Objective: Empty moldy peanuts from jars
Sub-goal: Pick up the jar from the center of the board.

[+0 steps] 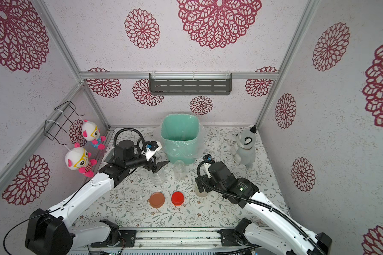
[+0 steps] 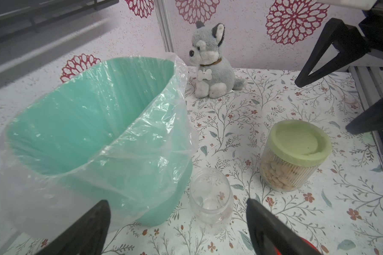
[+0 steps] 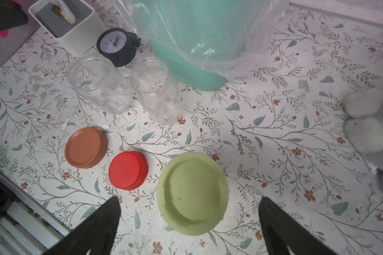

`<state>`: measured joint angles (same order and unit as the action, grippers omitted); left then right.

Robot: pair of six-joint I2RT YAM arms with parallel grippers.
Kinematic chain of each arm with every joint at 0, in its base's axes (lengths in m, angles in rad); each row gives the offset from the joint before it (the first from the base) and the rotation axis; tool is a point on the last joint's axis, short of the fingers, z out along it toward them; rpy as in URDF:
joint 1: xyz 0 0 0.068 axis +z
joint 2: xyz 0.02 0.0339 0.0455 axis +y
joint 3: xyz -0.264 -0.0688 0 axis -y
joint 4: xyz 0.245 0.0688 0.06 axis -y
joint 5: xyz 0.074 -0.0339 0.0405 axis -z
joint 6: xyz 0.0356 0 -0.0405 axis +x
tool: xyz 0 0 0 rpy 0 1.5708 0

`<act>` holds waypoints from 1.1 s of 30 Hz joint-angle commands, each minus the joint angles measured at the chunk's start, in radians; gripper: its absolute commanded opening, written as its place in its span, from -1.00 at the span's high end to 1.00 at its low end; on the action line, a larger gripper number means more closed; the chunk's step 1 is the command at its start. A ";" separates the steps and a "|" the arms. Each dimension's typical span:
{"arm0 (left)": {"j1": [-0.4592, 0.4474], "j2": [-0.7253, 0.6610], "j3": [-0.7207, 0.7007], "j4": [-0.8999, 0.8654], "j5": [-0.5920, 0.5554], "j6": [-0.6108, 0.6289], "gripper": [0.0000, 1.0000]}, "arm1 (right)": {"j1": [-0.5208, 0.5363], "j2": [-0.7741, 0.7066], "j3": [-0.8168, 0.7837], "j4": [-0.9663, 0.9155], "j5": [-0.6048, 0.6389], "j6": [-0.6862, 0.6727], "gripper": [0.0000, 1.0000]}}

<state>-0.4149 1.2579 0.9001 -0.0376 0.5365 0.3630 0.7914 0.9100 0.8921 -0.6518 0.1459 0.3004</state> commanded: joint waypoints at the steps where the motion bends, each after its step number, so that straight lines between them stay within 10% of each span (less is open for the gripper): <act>1: -0.021 0.025 -0.011 0.030 0.006 0.010 -0.95 | -0.004 -0.006 -0.013 -0.006 -0.008 0.060 -0.97; 33: -0.048 0.043 -0.013 0.005 -0.024 0.041 -0.95 | -0.020 0.244 -0.017 0.031 -0.057 0.028 -0.96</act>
<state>-0.4538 1.3041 0.8955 -0.0383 0.5133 0.3965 0.7753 1.1419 0.8501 -0.6014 0.1112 0.3370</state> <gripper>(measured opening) 0.974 0.983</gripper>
